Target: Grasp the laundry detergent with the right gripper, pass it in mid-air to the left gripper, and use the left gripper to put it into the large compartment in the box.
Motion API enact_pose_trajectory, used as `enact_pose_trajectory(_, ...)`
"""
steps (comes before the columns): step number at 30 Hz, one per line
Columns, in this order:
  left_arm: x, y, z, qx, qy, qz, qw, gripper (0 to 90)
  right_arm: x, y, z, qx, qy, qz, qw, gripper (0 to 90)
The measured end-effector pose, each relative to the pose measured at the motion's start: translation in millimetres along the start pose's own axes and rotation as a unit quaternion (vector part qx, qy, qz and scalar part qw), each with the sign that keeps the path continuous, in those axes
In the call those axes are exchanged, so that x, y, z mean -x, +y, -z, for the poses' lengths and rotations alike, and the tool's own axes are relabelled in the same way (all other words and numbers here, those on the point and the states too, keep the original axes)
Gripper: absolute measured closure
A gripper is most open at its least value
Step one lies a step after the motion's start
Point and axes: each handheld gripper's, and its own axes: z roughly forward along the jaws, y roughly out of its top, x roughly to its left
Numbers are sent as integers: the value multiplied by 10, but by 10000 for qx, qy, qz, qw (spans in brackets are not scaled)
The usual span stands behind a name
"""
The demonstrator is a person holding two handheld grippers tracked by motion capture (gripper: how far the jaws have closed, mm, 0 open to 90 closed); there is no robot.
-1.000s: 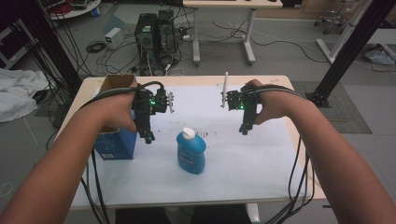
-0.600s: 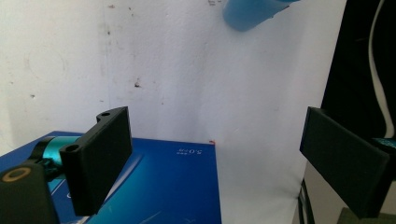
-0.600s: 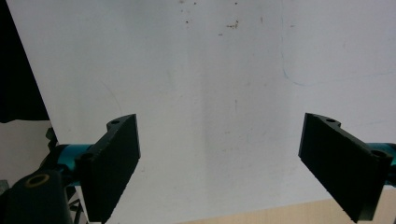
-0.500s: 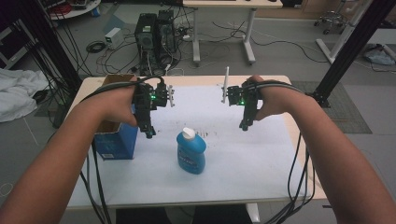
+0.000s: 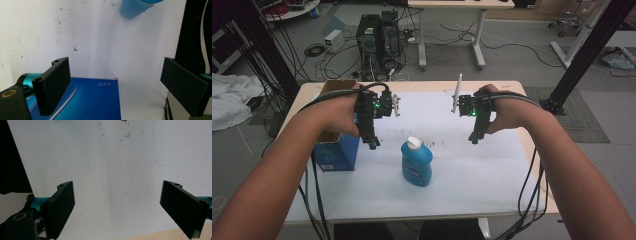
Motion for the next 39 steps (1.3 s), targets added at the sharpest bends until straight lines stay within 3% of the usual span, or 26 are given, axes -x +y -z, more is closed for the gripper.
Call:
enact_pose_trajectory(4, -2, -22, -33, 52, -63, -7, 10000, 94, -42, -35, -7, 64, 12, -77, 9999, 118)
enact_pose_trajectory(5, -2, -26, -34, 44, -52, -21, 10000, 94, -121, -104, -12, 298, 79, -235, 9992, 118)
enact_pose_trajectory(8, 2, -42, -45, 56, -12, -17, 10000, 94, -135, -118, -16, 363, 97, -229, 9990, 117)
enact_pose_trajectory(9, 5, -46, -44, 76, -1, -24, 10000, 93, -202, -162, -41, 506, 157, -320, 9981, 118)
enact_pose_trajectory(15, 23, -59, -51, 149, -46, -71, 9999, 94, -320, -220, -179, 882, 280, -352, 9951, 118)
enact_pose_trajectory(24, 35, -84, -52, 186, -37, -100, 9998, 94, -462, -258, -349, 1231, 463, -401, 9905, 118)
enact_pose_trajectory(25, 39, -90, -49, 190, -34, -93, 9998, 94, -527, -266, -416, 1517, 578, -408, 9859, 118)
enact_pose_trajectory(27, 39, -97, -47, 197, -24, -101, 9998, 94, -548, -267, -438, 1598, 620, -399, 9844, 117)
enact_pose_trajectory(28, 45, -119, -44, 206, -8, -94, 9997, 93, -614, -266, -508, 1810, 672, -443, 9802, 117)
enact_pose_trajectory(33, 51, -141, -43, 225, 14, -85, 9997, 94, -667, -254, -589, 1986, 684, -472, 9765, 117)
enact_pose_trajectory(34, 56, -150, -41, 214, 30, -82, 9997, 93, -705, -229, -676, 2121, 713, -495, 9734, 117)
enact_pose_trajectory(39, 83, -151, -36, 280, 59, -97, 9995, 94, -729, -179, -806, 2287, 765, -552, 9689, 117)
